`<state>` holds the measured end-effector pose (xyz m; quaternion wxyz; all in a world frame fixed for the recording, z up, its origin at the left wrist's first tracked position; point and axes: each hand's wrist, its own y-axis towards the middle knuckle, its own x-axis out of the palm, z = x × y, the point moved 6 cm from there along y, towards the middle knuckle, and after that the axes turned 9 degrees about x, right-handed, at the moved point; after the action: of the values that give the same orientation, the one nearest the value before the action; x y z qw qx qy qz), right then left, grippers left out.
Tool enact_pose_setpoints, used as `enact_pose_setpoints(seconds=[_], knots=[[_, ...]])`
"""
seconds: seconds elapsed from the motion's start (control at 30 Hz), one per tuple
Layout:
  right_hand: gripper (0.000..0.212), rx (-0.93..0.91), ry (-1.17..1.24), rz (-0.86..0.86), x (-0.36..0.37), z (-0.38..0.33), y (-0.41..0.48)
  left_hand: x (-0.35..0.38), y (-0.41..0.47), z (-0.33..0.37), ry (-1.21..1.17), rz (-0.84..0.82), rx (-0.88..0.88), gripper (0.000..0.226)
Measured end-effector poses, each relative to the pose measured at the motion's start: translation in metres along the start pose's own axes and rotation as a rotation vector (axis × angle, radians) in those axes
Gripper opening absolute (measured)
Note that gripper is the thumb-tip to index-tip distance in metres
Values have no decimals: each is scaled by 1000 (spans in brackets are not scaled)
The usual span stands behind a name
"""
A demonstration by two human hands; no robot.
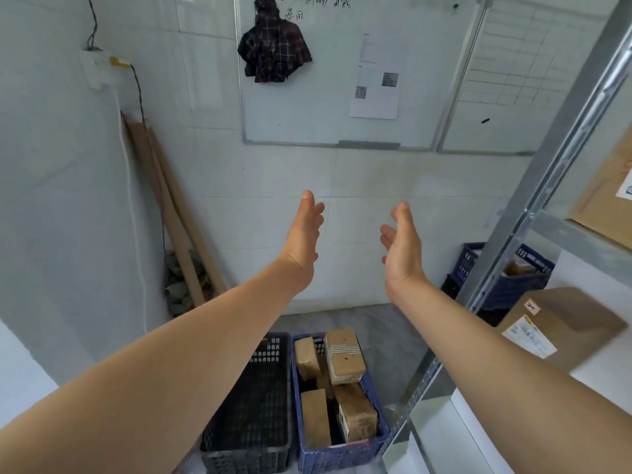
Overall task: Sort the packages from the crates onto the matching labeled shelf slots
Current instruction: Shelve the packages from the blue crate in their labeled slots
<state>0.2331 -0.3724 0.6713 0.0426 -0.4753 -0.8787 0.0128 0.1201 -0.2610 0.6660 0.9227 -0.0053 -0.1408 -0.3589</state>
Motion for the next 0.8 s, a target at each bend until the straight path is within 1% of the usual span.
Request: enact_pose_setpoints(seconds=[0.07,0.13,0.27,0.43,0.53,0.7,0.73,0.8], knots=[[81,11,-4,12,13,-2,16,-9,24,-1,-7,-1,-5,73],[75,23,2,28,24,-3,33,-17,45,-3,-7,-2,-18,73],[82,29,19,52,39,5,65,-31,85,-13,12,-23,-39,74],[71,59,23,64,53,19,102,-39,126,-32,8,-31,-70,75],[70,76,24,54,58,32,136,-42,150,-47,7,-31,-99,76],[63,136,17,15,71,62,201,-52,195,-79,22,39,-146,76],[66,148,15,2,74,69,214,-54,205,-87,31,56,-153,76],[79,168,-8,-22,80,83,238,-57,222,-103,43,92,-172,76]])
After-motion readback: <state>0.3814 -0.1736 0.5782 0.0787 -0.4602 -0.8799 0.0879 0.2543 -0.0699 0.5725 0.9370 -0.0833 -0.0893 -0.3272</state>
